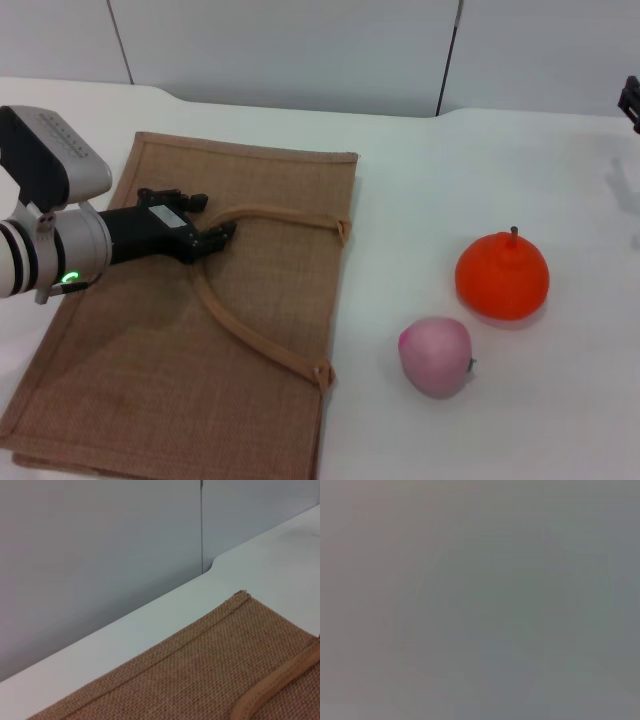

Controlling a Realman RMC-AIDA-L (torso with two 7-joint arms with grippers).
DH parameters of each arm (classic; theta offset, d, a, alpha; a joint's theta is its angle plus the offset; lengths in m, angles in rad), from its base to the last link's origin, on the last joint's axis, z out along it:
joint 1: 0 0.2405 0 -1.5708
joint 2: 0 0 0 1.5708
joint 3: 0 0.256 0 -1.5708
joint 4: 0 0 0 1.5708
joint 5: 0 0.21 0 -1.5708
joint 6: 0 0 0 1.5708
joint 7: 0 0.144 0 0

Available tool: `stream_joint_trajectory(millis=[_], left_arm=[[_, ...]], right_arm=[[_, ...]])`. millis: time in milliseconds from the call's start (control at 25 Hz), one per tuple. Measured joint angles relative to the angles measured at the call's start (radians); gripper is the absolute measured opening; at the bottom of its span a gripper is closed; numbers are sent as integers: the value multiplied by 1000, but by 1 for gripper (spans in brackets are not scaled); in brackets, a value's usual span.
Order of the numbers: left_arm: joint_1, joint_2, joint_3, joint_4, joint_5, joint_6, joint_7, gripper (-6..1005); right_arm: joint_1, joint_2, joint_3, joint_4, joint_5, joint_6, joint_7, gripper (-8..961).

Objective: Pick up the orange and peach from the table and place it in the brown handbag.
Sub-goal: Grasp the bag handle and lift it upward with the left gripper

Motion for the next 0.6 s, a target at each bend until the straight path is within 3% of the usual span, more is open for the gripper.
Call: stream_joint_trajectory(millis=[600], left_arm=[[-52,-1,3,-64,0,64,1,507]], right_arm=[[0,2,0,-3,0,0,-2,772]])
